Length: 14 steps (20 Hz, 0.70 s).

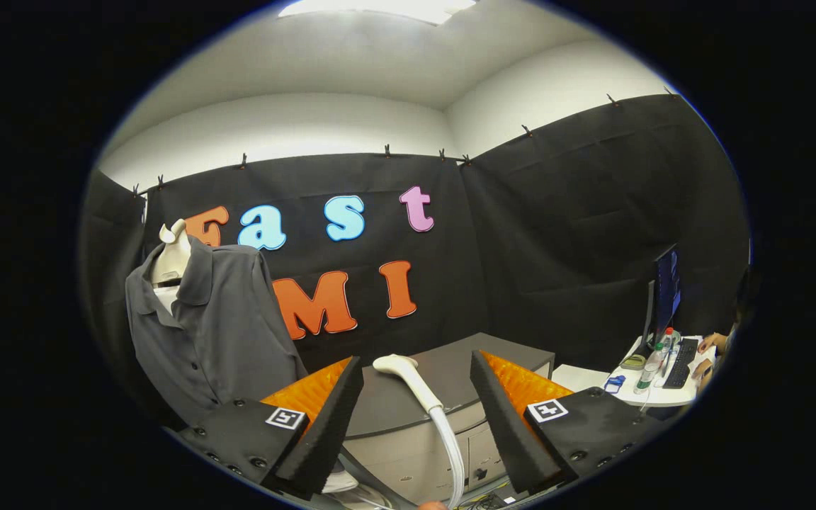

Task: Iron the clothes twice with a garment steamer, once on the left side and once on the right side.

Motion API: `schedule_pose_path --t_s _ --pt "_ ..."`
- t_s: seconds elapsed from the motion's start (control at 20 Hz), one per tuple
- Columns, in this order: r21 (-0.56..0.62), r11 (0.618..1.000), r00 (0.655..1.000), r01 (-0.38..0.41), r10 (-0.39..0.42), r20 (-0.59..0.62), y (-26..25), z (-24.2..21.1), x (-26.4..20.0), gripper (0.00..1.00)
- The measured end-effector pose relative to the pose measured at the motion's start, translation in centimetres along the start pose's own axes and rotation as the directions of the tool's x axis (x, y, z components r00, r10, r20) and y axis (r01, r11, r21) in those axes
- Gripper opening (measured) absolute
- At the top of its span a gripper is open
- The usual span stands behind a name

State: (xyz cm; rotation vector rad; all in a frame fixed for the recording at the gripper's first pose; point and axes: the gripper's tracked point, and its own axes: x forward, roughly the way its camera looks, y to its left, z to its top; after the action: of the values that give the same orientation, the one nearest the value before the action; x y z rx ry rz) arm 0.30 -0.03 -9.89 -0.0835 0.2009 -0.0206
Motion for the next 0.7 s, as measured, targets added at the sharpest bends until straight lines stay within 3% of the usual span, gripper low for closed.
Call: schedule_pose_path --t_s 0.7 --pt "-0.005 1.0 1.0 0.011 -0.011 -0.009 -0.51 -0.59 0.32 0.98"
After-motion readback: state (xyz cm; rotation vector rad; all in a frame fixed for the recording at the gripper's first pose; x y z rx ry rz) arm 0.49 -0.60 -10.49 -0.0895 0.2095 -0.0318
